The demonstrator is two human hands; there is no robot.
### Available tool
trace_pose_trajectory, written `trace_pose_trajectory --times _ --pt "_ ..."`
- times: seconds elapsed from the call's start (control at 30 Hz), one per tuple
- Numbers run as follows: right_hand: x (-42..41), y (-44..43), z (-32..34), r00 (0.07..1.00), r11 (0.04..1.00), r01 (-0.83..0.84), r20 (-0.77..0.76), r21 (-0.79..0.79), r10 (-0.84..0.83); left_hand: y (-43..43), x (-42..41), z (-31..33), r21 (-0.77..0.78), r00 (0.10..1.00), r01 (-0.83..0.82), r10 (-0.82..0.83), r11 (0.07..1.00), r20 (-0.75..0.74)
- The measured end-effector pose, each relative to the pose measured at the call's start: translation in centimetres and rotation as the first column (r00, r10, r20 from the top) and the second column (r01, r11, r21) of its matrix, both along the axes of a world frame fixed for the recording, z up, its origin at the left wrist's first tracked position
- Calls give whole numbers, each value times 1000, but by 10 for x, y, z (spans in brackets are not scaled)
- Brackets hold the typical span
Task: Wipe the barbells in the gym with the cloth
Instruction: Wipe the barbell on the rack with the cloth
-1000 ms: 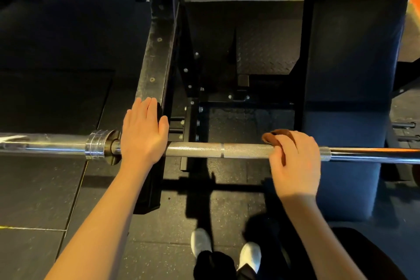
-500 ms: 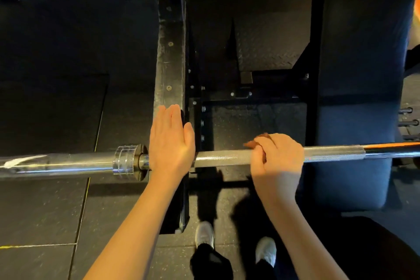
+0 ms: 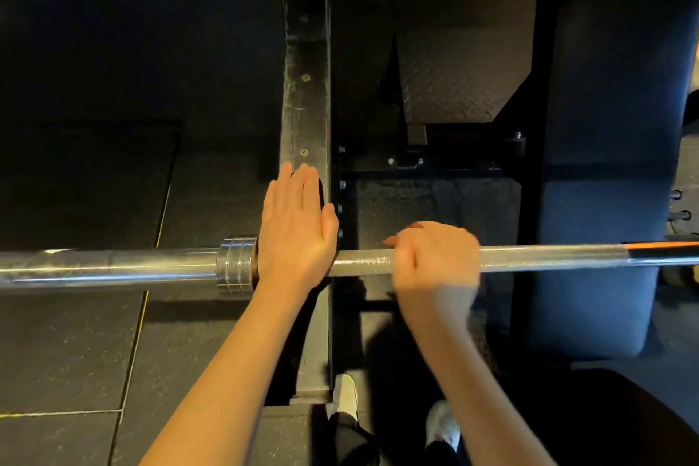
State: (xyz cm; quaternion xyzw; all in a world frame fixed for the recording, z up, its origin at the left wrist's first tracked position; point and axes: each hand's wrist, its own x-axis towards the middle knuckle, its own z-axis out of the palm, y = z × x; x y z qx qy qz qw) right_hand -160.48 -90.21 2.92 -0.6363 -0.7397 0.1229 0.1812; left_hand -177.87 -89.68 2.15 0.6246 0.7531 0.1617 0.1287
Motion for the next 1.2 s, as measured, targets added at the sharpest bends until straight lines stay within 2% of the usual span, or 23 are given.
trace_pose_trajectory --times 0.1,0.2,0.23,0.3,0.37,0.4,0.47,0.53,0.6,0.67,0.77,0.83,0.93,1.0,1.07,1.13,1.2 --pt "-31 -7 -6 982 980 -188 -19 64 189 5 -1 3 30 999 -22 21 999 28" --pt "4 14 -3 946 945 -322 68 64 317 12 -1 7 42 997 -23 20 999 71" --pt "23 19 -5 959 951 -283 70 128 276 14 -1 8 44 996 -23 19 999 85" --pt "52 22 -8 998 978 -51 42 204 43 17 -2 10 54 996 -16 11 998 87" --pt "48 15 -14 986 957 165 -54 238 -156 21 -2 11 60 995 -29 23 998 97" --pt "34 13 -16 977 944 208 -108 257 -186 23 -2 11 65 994 -37 30 997 105" --pt "-1 8 -16 986 954 123 -142 273 -86 27 -3 10 86 995 -39 31 995 100" --pt "-20 2 -16 987 965 -75 -119 252 107 32 -5 11 113 996 -31 21 993 90" --pt "-12 12 -14 964 944 -260 -9 206 267 36 -7 13 122 994 -30 17 992 108" --pt "14 26 -13 956 935 -295 64 195 288 35 -5 14 123 994 -12 -1 992 110" --pt "60 35 -16 998 964 -54 43 260 45 25 3 9 97 997 57 -62 994 41" --pt "72 31 -19 993 936 111 -6 335 -116 22 4 4 62 997 76 -75 995 -17" --pt "36 27 -20 966 912 242 -172 330 -194 23 4 4 57 997 79 -78 995 -30" --pt "0 18 -19 985 949 144 -135 282 -109 25 4 5 70 997 80 -80 994 -15" --pt "-20 6 -18 995 969 -66 -53 238 81 29 2 5 74 996 84 -84 994 -3" --pt "-14 16 -13 963 940 -265 5 216 270 36 -1 5 78 997 77 -78 994 5" --pt "11 34 -7 928 919 -370 110 139 357 41 -2 5 74 999 48 -49 996 11"
